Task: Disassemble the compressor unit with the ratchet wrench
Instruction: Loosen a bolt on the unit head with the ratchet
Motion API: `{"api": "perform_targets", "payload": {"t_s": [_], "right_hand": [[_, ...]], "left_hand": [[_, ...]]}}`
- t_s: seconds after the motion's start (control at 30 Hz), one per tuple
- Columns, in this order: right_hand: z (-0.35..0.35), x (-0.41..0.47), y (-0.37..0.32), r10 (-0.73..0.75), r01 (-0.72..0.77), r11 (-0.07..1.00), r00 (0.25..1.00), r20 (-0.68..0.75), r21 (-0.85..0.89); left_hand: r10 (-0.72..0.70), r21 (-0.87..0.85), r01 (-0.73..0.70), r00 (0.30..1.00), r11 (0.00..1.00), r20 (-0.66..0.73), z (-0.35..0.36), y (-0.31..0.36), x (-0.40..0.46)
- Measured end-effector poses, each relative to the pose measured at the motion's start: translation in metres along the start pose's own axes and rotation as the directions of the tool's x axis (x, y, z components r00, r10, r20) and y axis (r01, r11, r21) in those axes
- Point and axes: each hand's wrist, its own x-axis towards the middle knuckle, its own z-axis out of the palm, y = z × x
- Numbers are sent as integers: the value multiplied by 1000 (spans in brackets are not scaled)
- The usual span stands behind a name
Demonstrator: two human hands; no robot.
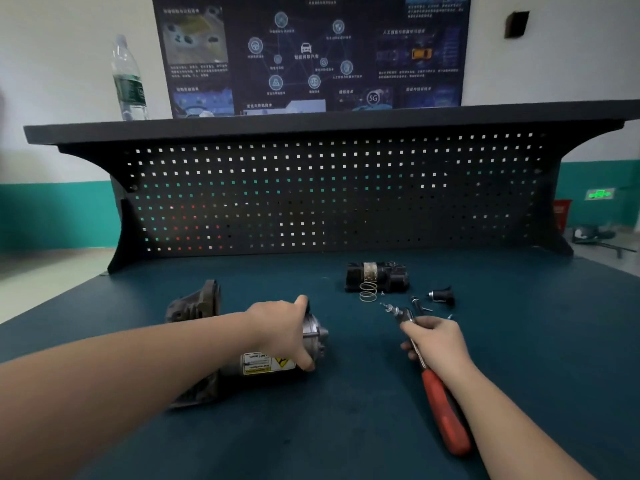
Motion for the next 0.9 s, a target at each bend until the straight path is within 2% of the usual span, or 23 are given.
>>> {"api": "perform_targets", "payload": {"t_s": [0.13, 0.27, 0.43, 0.5, 0.57, 0.6, 0.7, 0.77, 0.83, 0.9], "right_hand": [[-2, -2, -5, -10, 7, 996, 1000, 29, 88], [0, -5, -9, -41, 32, 989, 998, 55, 147], [3, -5, -13, 53, -102, 957, 982, 183, 273], [5, -7, -16, 87, -184, 881, 969, 233, 436], [8, -9, -21, 148, -340, 721, 927, 345, 604], [9, -11, -22, 178, -412, 680, 896, 408, 607], [7, -17, -25, 189, -497, 731, 806, 561, 467], [4, -20, -27, 157, -540, 716, 742, 652, 443], [1, -24, -33, 112, -554, 682, 723, 681, 477], [-3, -27, -41, 56, -528, 650, 750, 659, 546]], "left_hand": [[21, 49, -20, 1000, 999, -23, -2, 2, -5], [116, 43, -113, 991, 993, -65, -6, 5, -14], [186, -59, -199, 967, 978, -176, -17, 19, -21], [226, -60, -240, 958, 969, -176, -18, 28, -22], [266, -37, -275, 950, 961, -163, -18, 37, -21], [281, -32, -290, 946, 957, -161, -19, 41, -20], [291, -75, -308, 940, 949, -180, -24, 48, -17], [281, -125, -310, 938, 943, -204, -27, 50, -16], [269, -170, -314, 931, 934, -246, -31, 50, -15], [248, -230, -322, 922, 918, -298, -36, 48, -15]]}}
